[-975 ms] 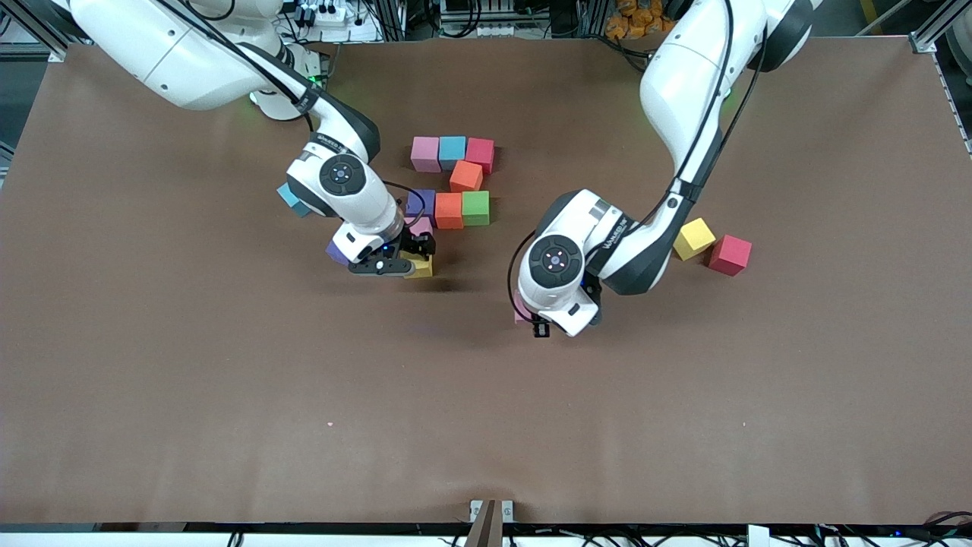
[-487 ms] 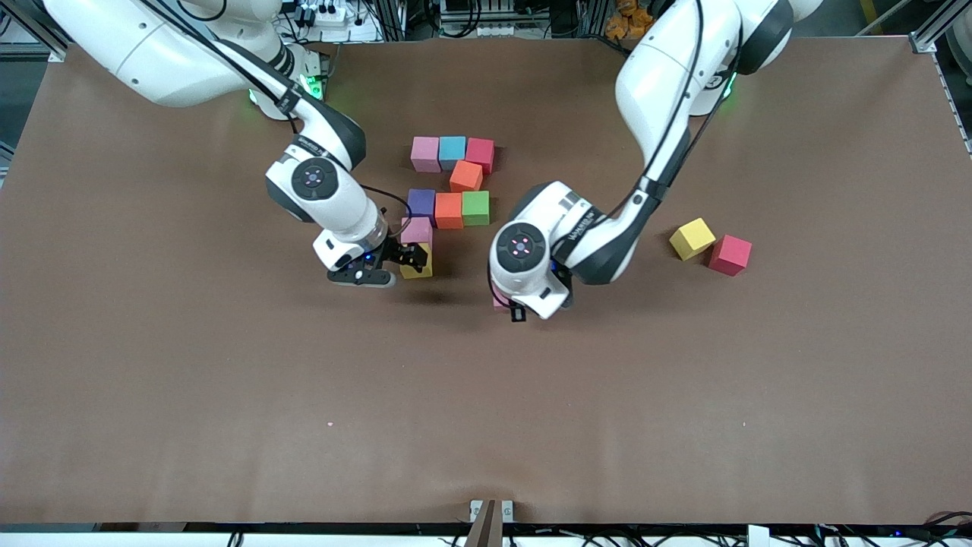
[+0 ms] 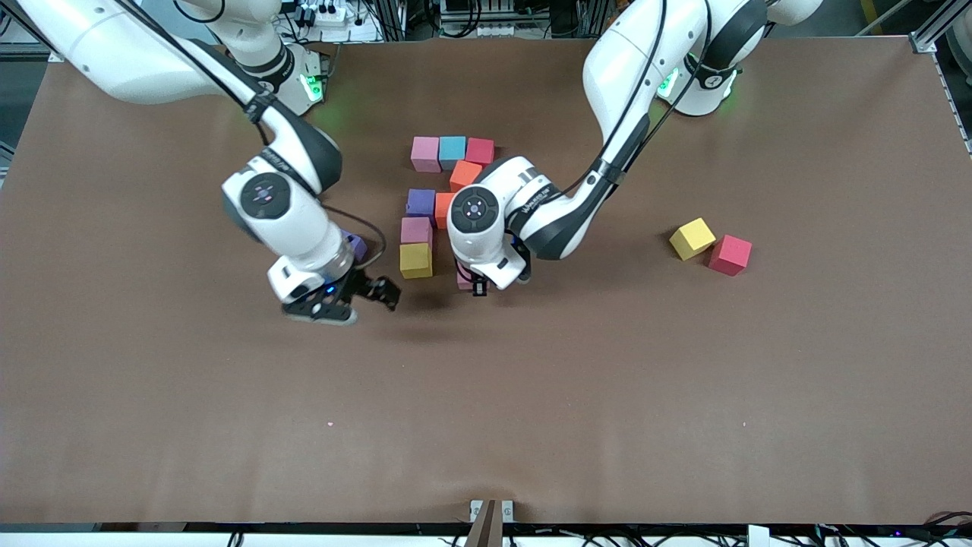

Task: Form number 2 with 11 blocks
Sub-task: 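Place the yellow cube below purple while the left gripper brings pink, then place the pink cube beside yellow while the right gripper withdraws, then grasp the yellow cube beside the red cube with the left gripper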

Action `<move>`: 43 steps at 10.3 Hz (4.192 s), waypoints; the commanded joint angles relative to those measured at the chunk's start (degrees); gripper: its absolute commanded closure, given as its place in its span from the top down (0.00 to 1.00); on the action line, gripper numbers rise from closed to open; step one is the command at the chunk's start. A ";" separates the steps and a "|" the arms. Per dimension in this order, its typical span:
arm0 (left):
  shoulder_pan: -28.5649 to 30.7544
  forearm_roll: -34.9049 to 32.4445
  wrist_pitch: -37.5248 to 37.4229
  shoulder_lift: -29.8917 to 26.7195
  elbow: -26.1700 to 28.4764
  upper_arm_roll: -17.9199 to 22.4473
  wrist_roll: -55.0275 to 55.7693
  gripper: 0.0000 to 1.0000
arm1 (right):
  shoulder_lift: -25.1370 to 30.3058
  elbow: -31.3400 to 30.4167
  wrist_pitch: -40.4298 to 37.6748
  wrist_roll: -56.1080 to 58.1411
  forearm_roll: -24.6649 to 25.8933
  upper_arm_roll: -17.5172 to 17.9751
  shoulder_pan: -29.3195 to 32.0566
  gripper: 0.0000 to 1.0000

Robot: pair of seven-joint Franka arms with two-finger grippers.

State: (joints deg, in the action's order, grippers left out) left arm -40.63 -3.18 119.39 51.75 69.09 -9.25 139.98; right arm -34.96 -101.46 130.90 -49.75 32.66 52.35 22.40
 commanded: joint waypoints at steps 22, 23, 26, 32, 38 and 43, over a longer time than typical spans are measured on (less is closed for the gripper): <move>-5.25 0.28 1.57 -0.94 -0.62 1.25 5.39 1.00 | 27.56 24.92 -50.39 48.96 -31.52 -47.17 -20.56 1.00; -5.17 0.27 0.16 -1.74 -0.53 1.25 5.39 1.00 | 28.79 23.60 -50.91 48.96 -31.52 -47.17 -20.47 1.00; -4.29 0.19 -6.42 -5.42 0.25 1.25 0.59 1.00 | 29.68 23.33 -54.06 48.61 -31.52 -46.90 -20.82 1.00; 9.06 0.10 -0.23 -23.87 28.33 0.90 -19.28 1.00 | 31.78 20.26 -54.10 48.44 -31.52 -47.25 -19.24 1.00; 23.28 0.19 0.58 -27.67 41.91 0.90 -44.84 1.00 | 35.75 10.23 -44.41 48.61 -31.87 -47.34 -17.14 1.00; 33.32 -0.42 0.58 -34.78 51.92 0.90 -65.31 1.00 | 34.78 10.84 -45.47 38.73 -31.96 -47.17 -13.26 1.00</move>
State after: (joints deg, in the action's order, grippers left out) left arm -8.86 -3.23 119.18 21.68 115.62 -7.83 79.95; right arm -1.53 -89.73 85.38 -5.38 1.96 4.62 8.85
